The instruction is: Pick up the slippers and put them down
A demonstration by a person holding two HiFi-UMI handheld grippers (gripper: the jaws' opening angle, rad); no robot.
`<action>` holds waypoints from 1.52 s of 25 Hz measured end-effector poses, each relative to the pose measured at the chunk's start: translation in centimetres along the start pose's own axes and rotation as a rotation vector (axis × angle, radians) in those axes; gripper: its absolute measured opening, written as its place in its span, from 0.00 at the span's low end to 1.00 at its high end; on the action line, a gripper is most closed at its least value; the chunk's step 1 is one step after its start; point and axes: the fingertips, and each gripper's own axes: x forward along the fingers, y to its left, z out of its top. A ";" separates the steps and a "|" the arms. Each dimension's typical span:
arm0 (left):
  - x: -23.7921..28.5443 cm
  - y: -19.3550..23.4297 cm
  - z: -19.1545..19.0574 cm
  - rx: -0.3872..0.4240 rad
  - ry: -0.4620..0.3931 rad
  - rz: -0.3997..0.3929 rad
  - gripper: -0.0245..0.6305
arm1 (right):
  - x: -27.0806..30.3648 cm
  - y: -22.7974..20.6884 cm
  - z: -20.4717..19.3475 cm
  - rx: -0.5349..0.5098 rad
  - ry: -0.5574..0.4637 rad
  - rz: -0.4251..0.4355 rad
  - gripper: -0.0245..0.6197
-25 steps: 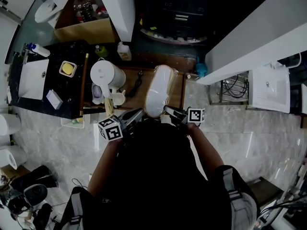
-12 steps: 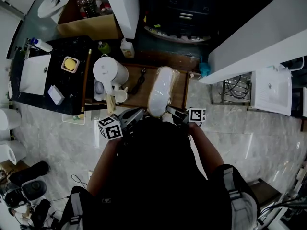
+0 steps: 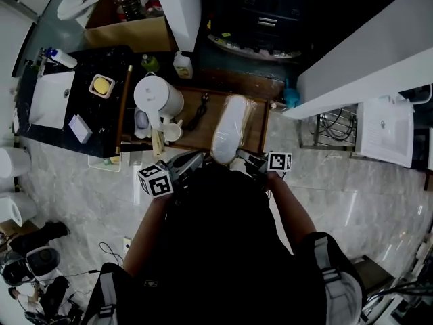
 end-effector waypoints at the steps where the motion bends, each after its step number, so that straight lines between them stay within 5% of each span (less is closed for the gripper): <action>1: 0.0 0.0 0.0 0.000 -0.001 0.002 0.06 | 0.0 -0.1 0.0 0.000 0.002 0.002 0.12; 38: 0.1 0.1 -0.7 -0.004 -0.037 0.069 0.06 | 0.1 -5.0 0.3 0.036 0.083 -0.071 0.12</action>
